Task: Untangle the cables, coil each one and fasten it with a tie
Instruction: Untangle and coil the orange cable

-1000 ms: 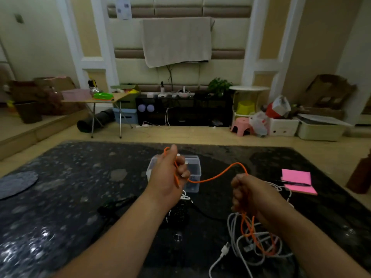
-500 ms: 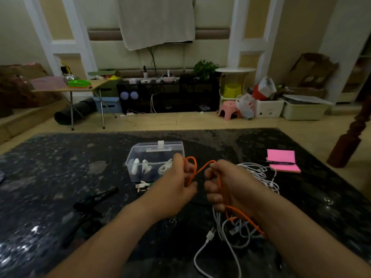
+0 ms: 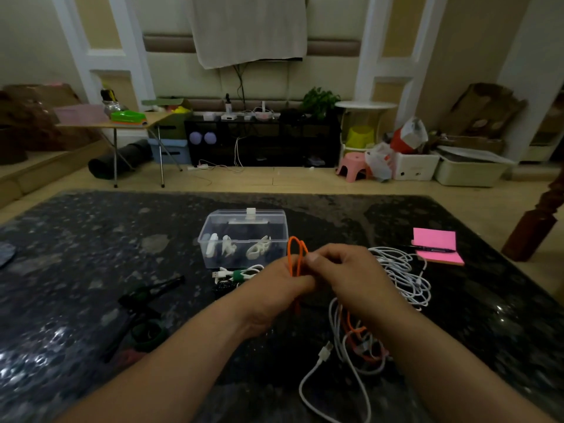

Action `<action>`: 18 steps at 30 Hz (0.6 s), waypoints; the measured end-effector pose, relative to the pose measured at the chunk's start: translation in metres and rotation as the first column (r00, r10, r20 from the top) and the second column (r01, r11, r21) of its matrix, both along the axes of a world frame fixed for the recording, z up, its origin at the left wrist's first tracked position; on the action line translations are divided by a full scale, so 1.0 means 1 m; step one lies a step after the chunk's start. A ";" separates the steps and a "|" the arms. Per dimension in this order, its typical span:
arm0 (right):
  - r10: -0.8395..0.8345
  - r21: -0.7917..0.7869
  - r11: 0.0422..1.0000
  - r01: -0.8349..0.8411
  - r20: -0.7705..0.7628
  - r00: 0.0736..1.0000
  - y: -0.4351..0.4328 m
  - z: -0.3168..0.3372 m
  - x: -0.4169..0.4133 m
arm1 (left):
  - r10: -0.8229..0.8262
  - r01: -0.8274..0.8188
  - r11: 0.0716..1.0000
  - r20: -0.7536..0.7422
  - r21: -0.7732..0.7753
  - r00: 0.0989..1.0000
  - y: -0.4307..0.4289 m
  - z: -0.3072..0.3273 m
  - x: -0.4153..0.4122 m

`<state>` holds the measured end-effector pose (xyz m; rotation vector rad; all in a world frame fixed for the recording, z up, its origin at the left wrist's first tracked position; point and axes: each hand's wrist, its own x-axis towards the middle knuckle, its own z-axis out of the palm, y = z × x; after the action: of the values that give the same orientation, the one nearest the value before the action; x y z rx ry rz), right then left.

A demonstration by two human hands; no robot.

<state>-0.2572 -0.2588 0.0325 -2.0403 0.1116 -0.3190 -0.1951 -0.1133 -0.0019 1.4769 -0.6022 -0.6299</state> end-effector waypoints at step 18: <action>0.105 -0.262 0.958 -0.120 -0.072 0.992 -0.012 -0.006 -0.004 | 0.197 -0.470 0.803 -0.583 -0.365 0.789 0.013 0.043 0.004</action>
<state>-0.2614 -0.2704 0.0263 -2.3125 -0.0143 -0.2124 -0.1911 -0.1008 0.0409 0.8338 -0.0364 -0.5006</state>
